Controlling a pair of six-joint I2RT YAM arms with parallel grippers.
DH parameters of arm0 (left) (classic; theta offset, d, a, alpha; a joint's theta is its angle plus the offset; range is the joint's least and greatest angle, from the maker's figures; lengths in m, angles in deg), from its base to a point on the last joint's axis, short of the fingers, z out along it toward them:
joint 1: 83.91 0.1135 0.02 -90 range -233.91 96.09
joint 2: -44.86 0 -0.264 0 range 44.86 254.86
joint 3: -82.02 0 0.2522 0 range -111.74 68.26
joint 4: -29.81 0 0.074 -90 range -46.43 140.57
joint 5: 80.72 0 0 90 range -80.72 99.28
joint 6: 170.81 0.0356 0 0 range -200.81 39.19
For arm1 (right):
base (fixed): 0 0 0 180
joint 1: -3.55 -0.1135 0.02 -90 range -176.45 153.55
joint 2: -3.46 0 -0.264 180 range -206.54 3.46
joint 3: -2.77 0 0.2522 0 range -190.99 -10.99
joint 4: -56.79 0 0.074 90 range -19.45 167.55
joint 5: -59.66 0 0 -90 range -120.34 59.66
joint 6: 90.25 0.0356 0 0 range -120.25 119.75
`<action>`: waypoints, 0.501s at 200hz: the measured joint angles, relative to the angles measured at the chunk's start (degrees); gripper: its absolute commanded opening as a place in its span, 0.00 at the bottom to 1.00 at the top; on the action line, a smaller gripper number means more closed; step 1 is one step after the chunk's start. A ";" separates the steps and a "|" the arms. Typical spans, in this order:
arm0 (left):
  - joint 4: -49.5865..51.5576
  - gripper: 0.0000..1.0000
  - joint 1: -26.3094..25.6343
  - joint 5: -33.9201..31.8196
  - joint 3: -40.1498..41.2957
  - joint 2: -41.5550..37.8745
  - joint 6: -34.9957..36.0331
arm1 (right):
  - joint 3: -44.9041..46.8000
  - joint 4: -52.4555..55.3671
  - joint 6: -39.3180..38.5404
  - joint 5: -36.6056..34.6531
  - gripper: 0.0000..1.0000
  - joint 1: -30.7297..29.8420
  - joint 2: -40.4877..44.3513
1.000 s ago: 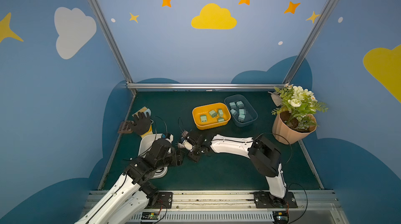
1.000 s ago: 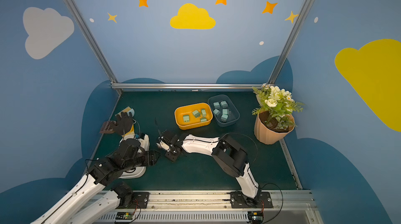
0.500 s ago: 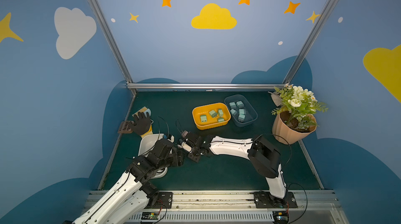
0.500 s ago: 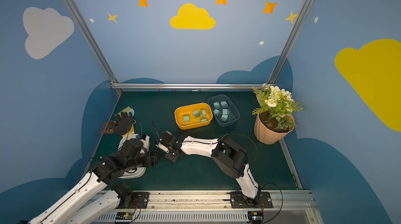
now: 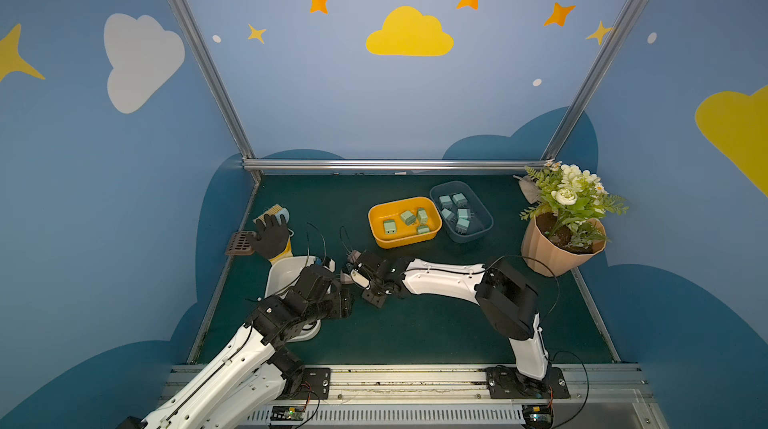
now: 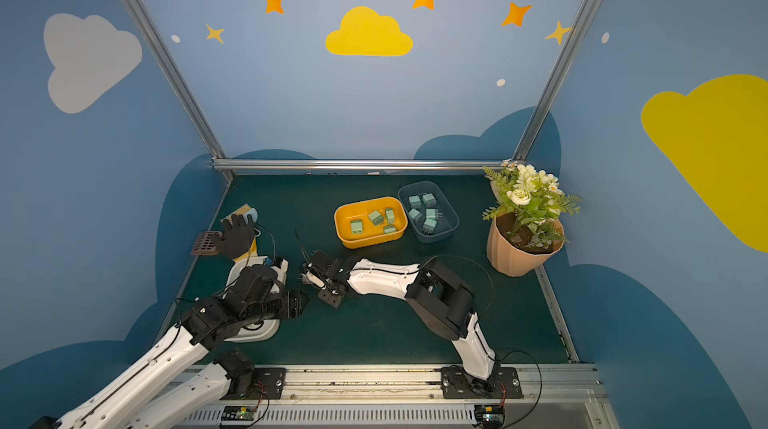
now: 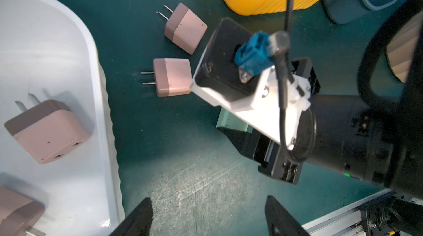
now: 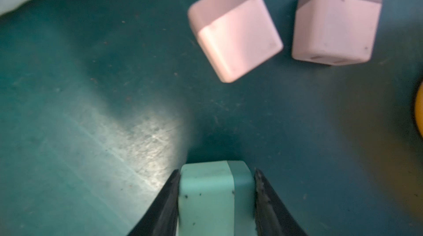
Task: Place the plugs by color into the storage box
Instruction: Pick up the plug from the center of the board.
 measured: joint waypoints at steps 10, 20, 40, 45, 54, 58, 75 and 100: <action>-0.20 0.78 -0.02 -0.11 0.09 -0.28 0.07 | -0.09 0.28 0.22 0.59 0.26 0.79 0.04; -0.52 0.78 -0.02 -0.17 0.39 -0.76 0.13 | -0.13 0.55 0.46 1.29 0.26 1.62 0.17; -1.16 0.78 -0.02 -0.31 1.29 -1.44 0.22 | -0.15 1.38 0.94 3.37 0.27 3.56 1.09; -1.38 0.78 -0.02 -0.33 1.51 -1.44 0.39 | -0.15 1.55 0.98 3.89 0.26 4.00 1.44; -1.79 0.78 -0.02 -0.37 1.73 -1.42 0.85 | -0.24 2.05 1.11 4.74 0.26 4.66 2.19; -1.90 0.78 -0.02 -0.37 1.75 -1.40 1.05 | -0.26 2.25 1.11 5.03 0.26 4.98 2.56; -3.10 0.78 -0.02 -0.55 1.73 -0.70 2.27 | -0.52 3.04 1.11 5.97 0.26 6.25 4.26; -4.81 0.78 -0.02 -0.81 1.44 1.09 4.09 | -1.29 3.52 1.09 7.23 0.26 7.93 6.23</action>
